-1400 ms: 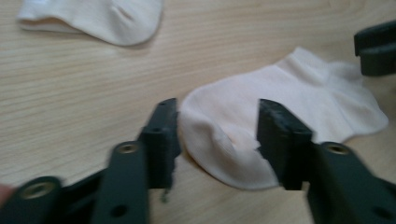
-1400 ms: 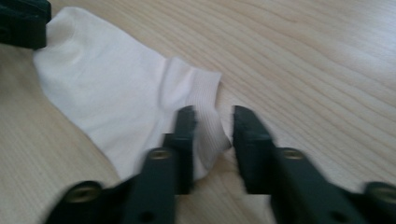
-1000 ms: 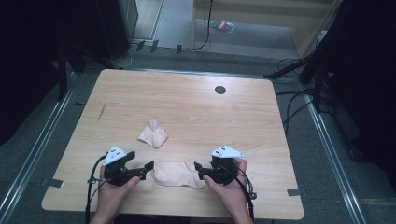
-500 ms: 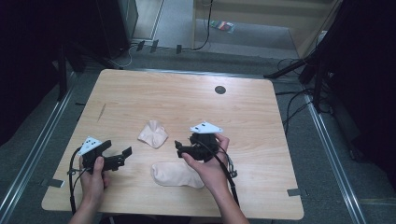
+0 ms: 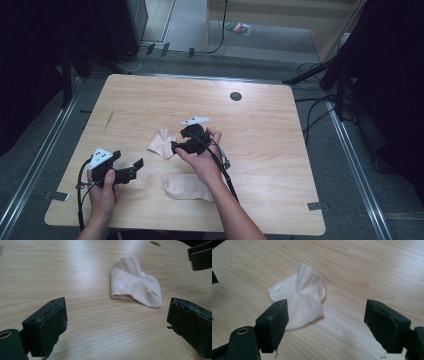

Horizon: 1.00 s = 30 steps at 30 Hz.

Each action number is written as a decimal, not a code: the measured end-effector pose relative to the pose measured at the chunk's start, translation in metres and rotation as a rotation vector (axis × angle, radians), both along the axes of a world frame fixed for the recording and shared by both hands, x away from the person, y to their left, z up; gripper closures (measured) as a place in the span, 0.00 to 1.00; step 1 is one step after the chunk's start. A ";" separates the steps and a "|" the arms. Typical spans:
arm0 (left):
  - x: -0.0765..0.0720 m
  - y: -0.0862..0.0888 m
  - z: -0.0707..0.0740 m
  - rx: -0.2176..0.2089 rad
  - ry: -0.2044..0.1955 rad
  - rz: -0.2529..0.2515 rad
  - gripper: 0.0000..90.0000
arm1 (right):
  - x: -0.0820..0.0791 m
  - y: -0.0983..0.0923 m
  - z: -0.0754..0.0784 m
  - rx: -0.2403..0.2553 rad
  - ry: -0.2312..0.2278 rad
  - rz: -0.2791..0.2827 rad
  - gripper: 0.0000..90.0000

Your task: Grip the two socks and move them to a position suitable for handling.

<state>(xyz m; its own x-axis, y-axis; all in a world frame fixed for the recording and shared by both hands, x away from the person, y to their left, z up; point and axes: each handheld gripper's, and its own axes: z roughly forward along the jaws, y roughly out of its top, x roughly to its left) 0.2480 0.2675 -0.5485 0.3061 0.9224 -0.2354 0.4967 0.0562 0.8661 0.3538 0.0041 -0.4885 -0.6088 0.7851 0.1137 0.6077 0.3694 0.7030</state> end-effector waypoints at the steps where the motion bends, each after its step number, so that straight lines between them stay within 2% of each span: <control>1: 0.000 0.000 0.000 -0.006 -0.001 0.002 0.03 | 0.003 0.005 -0.003 -0.016 0.001 0.000 0.22; 6: 0.000 0.002 0.000 -0.014 0.001 -0.002 0.03 | 0.012 0.021 -0.014 -0.058 0.023 -0.003 0.22; 17: 0.000 0.001 0.000 -0.011 -0.007 0.002 0.07 | 0.028 0.043 -0.031 -0.054 0.056 0.001 0.22; 20: -0.001 0.002 0.000 -0.018 -0.012 0.009 0.07 | 0.028 0.047 -0.036 -0.093 0.045 -0.006 0.27; 21: -0.001 0.002 0.000 -0.017 -0.015 0.008 0.07 | 0.028 0.047 -0.037 -0.101 0.029 -0.011 0.30; 23: -0.001 0.002 0.000 -0.017 -0.018 0.005 0.07 | 0.029 0.047 -0.038 -0.090 0.016 -0.014 0.37; 25: -0.001 0.002 0.000 -0.016 -0.022 0.006 0.07 | 0.029 0.047 -0.039 -0.080 0.024 -0.003 0.42; 29: -0.001 0.001 0.000 -0.016 -0.023 0.004 0.07 | 0.028 0.051 -0.046 -0.127 0.017 0.036 0.52; 30: -0.001 0.001 0.000 -0.017 -0.023 0.003 0.07 | 0.027 0.051 -0.046 -0.112 0.018 0.037 0.56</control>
